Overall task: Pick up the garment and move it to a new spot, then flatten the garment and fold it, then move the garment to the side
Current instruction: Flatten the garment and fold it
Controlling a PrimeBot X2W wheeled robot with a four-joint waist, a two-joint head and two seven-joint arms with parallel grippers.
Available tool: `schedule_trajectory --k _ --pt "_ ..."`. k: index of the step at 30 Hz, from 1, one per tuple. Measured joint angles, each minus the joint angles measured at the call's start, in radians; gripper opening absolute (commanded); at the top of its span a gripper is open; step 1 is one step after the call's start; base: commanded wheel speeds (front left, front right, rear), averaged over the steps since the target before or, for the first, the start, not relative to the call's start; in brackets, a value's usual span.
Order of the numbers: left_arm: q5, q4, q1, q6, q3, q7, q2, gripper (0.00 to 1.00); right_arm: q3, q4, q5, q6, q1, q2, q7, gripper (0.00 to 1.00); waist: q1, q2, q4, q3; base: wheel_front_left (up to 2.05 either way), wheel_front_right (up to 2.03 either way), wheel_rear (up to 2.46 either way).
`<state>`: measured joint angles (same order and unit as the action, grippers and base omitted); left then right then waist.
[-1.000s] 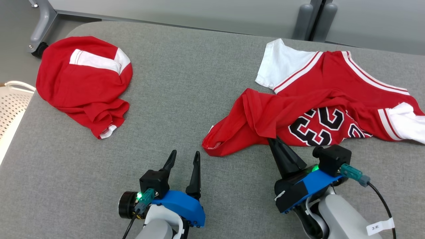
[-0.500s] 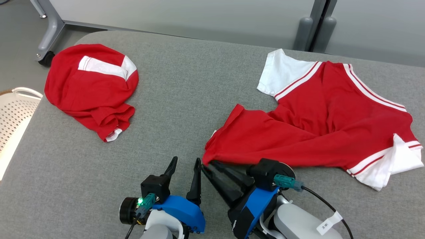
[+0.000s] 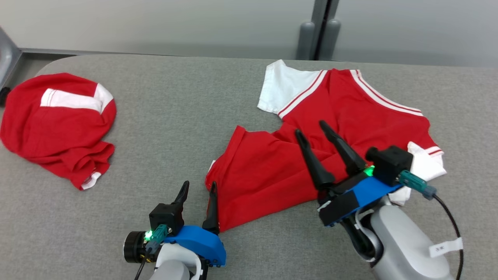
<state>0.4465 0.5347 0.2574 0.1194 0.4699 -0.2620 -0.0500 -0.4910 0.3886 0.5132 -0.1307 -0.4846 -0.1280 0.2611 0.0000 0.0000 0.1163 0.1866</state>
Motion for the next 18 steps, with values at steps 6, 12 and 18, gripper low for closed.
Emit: schedule_trajectory --k 6,12,18 --pt "-0.037 0.012 -0.001 0.007 -0.054 0.000 0.000 1.00 0.282 -0.007 -0.137 0.000 0.129 0.037 0.000 1.00 0.0000 0.0000 -0.077 -0.016 0.00 0.00 0.00" --pt "-0.084 0.016 -0.031 0.022 -0.124 0.000 0.000 1.00 0.446 0.004 -0.239 0.000 0.206 0.063 0.000 1.00 0.0000 0.0000 -0.145 -0.035 0.00 0.00 0.00" --pt "-0.120 0.013 -0.106 0.021 -0.197 0.000 0.000 1.00 0.490 0.020 -0.282 0.000 0.243 0.075 0.000 1.00 -0.0001 0.0000 -0.194 -0.063 0.00 0.00 0.00"
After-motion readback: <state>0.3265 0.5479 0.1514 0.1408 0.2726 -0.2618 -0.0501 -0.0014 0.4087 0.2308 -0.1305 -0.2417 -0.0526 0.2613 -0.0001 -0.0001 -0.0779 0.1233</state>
